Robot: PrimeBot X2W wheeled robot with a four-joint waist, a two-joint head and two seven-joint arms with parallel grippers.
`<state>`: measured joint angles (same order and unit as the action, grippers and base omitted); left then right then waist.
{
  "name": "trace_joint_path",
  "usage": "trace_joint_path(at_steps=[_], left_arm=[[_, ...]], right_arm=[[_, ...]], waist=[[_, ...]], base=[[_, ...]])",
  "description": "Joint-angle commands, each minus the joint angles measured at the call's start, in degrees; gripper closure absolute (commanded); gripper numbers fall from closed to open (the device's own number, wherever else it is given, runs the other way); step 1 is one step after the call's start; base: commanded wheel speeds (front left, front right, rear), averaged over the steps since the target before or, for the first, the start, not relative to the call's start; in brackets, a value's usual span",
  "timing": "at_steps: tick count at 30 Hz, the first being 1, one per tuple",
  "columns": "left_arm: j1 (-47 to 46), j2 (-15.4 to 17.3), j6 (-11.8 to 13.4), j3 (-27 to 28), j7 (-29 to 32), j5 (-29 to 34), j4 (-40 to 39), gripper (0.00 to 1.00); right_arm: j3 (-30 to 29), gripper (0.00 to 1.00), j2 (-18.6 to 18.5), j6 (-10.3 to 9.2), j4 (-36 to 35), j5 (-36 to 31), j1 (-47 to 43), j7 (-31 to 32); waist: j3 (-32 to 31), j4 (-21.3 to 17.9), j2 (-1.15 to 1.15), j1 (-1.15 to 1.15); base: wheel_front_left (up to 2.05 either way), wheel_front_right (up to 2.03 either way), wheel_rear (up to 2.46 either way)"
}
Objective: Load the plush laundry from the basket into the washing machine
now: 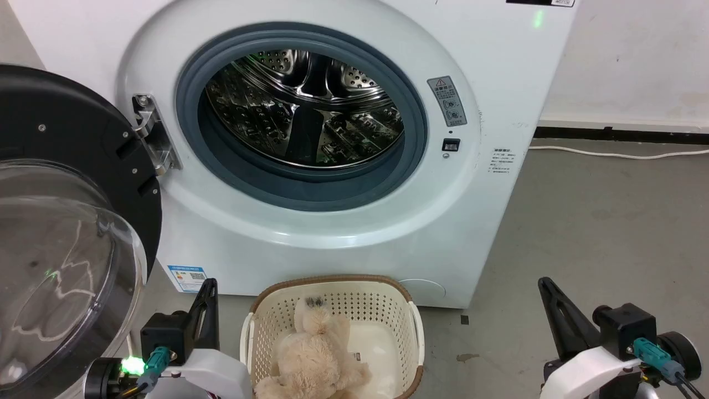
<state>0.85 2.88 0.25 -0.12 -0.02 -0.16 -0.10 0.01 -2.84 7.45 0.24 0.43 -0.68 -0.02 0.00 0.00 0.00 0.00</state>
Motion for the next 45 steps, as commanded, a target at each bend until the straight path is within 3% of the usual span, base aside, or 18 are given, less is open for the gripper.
trace_joint_path(at_steps=[1, 42, 43, 45], left_arm=[[-0.9, 0.0, -0.2, 0.1, 0.0, 0.2, 0.1, 1.0], [-0.9, 0.0, -0.2, 0.1, 0.0, 0.2, 0.1, 1.0], [0.0, 0.0, 0.0, 0.0, 0.0, 0.0, 0.0, 0.0], [0.0, 0.0, 0.1, 0.0, 0.0, 0.0, 0.0, 0.0]], right_arm=[[0.0, 1.0, 0.0, 0.03, -0.2, -0.4, 0.7, 0.0], [0.0, 1.0, 0.0, 0.03, -0.2, -0.4, 0.7, 0.0], [0.0, 0.0, 0.0, 0.0, 0.0, 0.0, 0.0, 0.0], [0.0, 0.0, 0.0, 0.0, 0.0, 0.0, 0.0, 0.0]], waist=[[0.0, 0.0, 0.0, 0.0], [0.0, 0.0, 0.0, 0.0], [0.0, 0.0, 0.0, 0.0], [0.0, 0.0, 0.0, 0.0]], base=[[0.0, 0.0, 0.0], [0.0, 0.0, 0.0], [0.0, 0.0, 0.0], [0.0, 0.0, 0.0]])
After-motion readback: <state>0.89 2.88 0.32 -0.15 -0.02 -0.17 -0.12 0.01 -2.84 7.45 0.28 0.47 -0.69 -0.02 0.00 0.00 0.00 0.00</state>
